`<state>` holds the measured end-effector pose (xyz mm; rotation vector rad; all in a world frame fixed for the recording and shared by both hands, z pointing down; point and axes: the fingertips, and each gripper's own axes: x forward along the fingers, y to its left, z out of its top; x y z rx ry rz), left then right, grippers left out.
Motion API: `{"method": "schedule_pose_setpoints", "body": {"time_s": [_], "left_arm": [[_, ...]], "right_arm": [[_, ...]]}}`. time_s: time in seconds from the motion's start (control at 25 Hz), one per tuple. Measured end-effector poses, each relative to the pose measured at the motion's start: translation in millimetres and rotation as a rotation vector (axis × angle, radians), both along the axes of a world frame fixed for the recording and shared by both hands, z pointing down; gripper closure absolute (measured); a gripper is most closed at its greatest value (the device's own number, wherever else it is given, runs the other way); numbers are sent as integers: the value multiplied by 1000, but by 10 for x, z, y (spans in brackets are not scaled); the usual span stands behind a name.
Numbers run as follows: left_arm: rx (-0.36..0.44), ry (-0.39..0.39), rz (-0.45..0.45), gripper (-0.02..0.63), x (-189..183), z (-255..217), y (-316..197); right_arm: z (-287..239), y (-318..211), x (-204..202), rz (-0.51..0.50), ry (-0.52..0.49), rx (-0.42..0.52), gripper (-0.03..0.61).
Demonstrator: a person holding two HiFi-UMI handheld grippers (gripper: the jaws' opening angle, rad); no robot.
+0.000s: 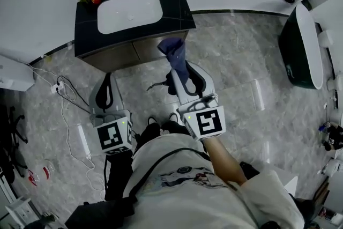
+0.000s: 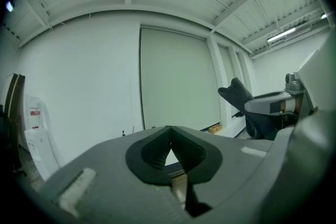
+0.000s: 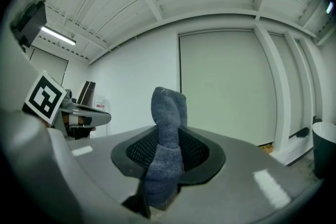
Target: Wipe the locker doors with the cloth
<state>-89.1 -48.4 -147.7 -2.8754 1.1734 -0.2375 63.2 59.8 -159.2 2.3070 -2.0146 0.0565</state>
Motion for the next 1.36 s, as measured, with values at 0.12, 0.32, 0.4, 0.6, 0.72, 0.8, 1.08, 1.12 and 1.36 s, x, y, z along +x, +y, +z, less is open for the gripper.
{"method": "schedule_pose_setpoints", "body": {"time_s": [0.12, 0.32, 0.4, 0.6, 0.72, 0.8, 1.08, 1.12, 1.36], "left_arm": [[5, -5, 2, 612, 58, -19, 100], [25, -6, -4, 612, 112, -63, 173], [30, -3, -6, 612, 115, -66, 205], [24, 8, -15, 612, 98, -76, 184], [27, 9, -13, 612, 103, -73, 186], [27, 9, -11, 612, 109, -73, 197], [29, 1, 0, 612, 153, -68, 228], [30, -1, 2, 612, 156, -59, 222], [29, -17, 7, 612, 99, -25, 95]], "right_arm": [[-2, 34, 38, -3, -3, -2, 463], [-78, 11, 71, -5, 29, 10, 469], [-95, 15, 67, -7, 36, 17, 471], [-112, -11, 28, -19, 39, 24, 472], [-117, -2, 21, -21, 41, 29, 472], [-107, 14, 14, -20, 39, 27, 472], [-63, 69, -12, -22, 20, 9, 472], [-54, 72, -11, -18, 18, 7, 472], [-20, 15, -22, -5, 29, 9, 472]]}}
